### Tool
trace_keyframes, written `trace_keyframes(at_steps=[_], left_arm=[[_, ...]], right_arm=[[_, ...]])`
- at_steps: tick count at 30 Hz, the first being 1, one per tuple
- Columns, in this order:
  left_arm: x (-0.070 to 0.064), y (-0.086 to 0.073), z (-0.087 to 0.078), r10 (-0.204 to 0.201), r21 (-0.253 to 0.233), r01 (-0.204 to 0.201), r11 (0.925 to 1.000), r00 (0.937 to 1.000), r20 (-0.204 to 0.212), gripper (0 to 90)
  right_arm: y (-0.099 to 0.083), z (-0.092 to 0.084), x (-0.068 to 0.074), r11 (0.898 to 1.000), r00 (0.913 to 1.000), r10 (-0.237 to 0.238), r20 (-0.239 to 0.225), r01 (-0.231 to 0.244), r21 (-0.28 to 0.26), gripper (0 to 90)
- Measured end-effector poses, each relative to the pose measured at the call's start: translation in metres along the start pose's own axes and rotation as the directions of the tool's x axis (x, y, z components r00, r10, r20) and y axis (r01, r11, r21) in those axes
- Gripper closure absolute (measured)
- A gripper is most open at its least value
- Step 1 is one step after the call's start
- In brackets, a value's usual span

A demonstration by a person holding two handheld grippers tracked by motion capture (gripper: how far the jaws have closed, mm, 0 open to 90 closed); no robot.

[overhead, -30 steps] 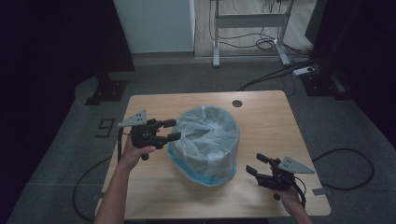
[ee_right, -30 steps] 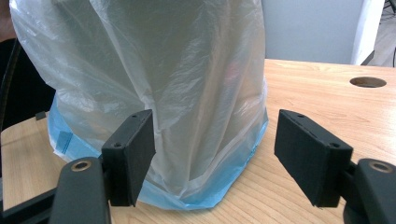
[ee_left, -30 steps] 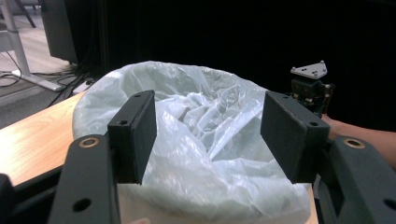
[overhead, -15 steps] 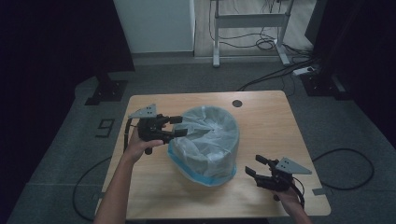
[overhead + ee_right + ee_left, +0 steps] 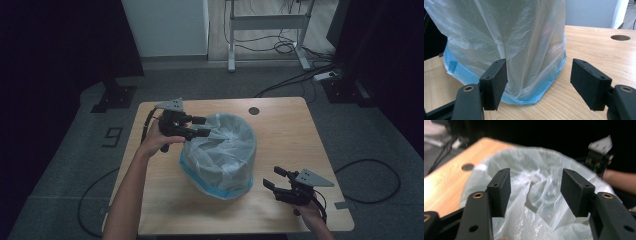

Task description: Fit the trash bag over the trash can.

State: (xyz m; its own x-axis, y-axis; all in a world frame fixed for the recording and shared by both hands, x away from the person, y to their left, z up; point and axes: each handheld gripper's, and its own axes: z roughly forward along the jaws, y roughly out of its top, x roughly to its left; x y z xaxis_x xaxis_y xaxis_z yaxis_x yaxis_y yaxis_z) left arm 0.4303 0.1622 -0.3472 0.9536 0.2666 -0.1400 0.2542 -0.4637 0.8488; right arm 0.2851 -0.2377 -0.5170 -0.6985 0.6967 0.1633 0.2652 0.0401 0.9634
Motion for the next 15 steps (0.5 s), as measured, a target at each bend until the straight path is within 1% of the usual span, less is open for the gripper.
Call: trace_keyframes(at_steps=[2,4,6,9,10,12,13,14,15], left_arm=[[0.0,0.001,0.007,0.0,0.071,0.0,0.9975,1.0,-0.005,46.6],[0.0,0.002,0.014,0.005,0.138,-0.002,0.9904,0.9998,-0.021,50.9],[0.0,0.003,0.019,0.0,0.192,0.006,0.9813,0.9995,-0.031,55.6],[0.0,0.003,0.025,0.008,0.259,0.007,0.9658,0.9983,-0.058,57.3],[0.0,0.003,0.028,0.005,0.272,0.012,0.9622,0.9981,-0.061,57.3],[0.001,0.002,0.032,0.006,0.305,0.018,0.9521,0.9971,-0.076,57.3],[0.001,0.002,0.034,0.013,0.327,0.014,0.9448,0.9966,-0.081,57.0],[0.001,0.002,0.035,0.017,0.335,0.015,0.942,0.9956,-0.092,56.5],[0.002,0.003,0.036,0.015,0.343,0.018,0.9392,0.9955,-0.093,56.4]], right_arm=[[0.0,0.0,0.0,1.0,1.0,-0.001,-0.004,0.001,0.001,29.4],[0.0,0.0,0.001,1.0,1.0,-0.002,-0.005,0.002,0.003,29.5],[0.0,0.0,0.002,1.0,1.0,-0.006,-0.008,0.006,0.004,29.7],[0.0,0.0,0.003,1.0,0.9999,-0.011,-0.011,0.011,0.007,29.7],[0.0,0.0,0.003,1.0,0.9999,-0.011,-0.012,0.011,0.008,29.8],[0.0,0.001,0.003,1.0,0.9998,-0.012,-0.013,0.012,0.011,29.8],[0.0,0.001,0.003,1.0,0.9998,-0.014,-0.013,0.014,0.013,29.8],[0.0,0.001,0.003,1.0,0.9998,-0.016,-0.013,0.017,0.015,29.8],[0.0,0.001,0.003,1.0,0.9997,-0.019,-0.014,0.019,0.017,29.8]])
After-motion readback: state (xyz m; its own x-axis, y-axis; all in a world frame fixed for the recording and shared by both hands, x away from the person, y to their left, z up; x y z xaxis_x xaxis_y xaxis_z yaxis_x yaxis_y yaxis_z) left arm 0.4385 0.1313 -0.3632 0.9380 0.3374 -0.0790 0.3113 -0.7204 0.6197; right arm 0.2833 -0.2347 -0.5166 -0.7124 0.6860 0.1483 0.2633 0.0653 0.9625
